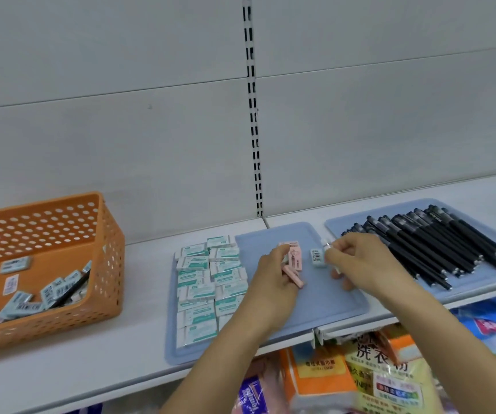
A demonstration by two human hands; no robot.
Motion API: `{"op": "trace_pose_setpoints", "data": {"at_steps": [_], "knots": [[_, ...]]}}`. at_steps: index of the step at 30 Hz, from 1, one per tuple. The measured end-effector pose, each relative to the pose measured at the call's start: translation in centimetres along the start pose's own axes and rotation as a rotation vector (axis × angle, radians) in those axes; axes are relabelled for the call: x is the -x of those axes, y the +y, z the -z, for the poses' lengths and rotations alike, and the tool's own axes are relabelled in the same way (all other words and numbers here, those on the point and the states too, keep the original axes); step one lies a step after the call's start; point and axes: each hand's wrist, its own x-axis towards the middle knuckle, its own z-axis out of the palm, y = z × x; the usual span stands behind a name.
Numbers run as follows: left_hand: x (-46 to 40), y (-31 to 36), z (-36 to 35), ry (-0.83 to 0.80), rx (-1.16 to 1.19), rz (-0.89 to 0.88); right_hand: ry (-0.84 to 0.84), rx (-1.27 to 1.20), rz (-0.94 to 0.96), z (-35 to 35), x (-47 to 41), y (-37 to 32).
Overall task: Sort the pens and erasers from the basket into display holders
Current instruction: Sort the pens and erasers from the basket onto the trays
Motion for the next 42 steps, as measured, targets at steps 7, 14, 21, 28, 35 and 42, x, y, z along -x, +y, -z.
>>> {"op": "trace_pose_setpoints", "data": {"at_steps": [7,14,21,28,35,42], "knots": [[-3.1,0.1,-0.9,0.115,-0.31,-0.079,-0.088,-0.232,0.015,-0.7,-0.6,0.2],[-0.5,0.0,1.8,0.163,-0.53,-0.248,0.001,-0.093,0.301,-1.9,-0.3,-0.6],[4.8,-5.1,10.6,0.387,-0.686,-0.094,-0.164,0.204,0.578,-8.2,-0.3,-4.4],[5.4,-6.5,12.6,0.375,-0.604,-0.047,-0.354,0.588,0.77,-14.2,-1.3,-8.7],[6.3,-5.9,13.3,0.336,-0.616,-0.105,-0.293,0.696,0.822,-15.8,-0.7,-9.0],[11.8,-1.4,19.4,0.339,-0.261,-0.44,-0.149,0.293,0.899,-16.0,1.5,-14.5]]}}
